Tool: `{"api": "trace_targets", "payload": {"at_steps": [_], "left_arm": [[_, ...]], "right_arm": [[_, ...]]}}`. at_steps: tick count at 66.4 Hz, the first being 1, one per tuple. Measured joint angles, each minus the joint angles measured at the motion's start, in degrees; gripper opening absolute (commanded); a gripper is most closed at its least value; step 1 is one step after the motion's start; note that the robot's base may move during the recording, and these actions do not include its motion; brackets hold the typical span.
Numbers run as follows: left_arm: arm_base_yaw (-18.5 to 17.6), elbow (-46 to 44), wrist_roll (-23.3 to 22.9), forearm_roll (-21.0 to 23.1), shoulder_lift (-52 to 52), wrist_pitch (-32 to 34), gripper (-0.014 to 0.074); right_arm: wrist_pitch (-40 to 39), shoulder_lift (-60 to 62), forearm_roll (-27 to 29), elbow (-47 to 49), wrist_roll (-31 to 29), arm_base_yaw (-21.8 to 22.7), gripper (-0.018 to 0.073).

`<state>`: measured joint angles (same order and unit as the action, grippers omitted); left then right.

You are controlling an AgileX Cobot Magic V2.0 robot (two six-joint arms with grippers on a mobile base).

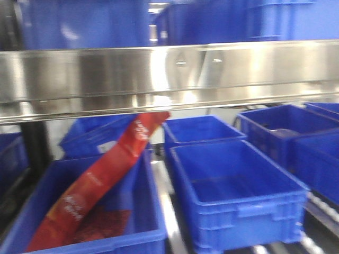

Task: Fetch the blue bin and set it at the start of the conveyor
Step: 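Drive the base away from the rack carrying the bin in both grippers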

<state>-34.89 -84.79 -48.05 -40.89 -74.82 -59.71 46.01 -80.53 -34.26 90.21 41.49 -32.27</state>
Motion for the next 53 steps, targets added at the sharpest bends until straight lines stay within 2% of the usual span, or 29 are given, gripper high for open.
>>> {"api": "trace_targets", "payload": {"at_steps": [53], "left_arm": [[0.0, 0.0, 0.0, 0.2, -0.3, 0.6, -0.0111]], "right_arm": [[1.6, 0.0, 0.5, 0.0, 0.0, 0.0, -0.0162]]}}
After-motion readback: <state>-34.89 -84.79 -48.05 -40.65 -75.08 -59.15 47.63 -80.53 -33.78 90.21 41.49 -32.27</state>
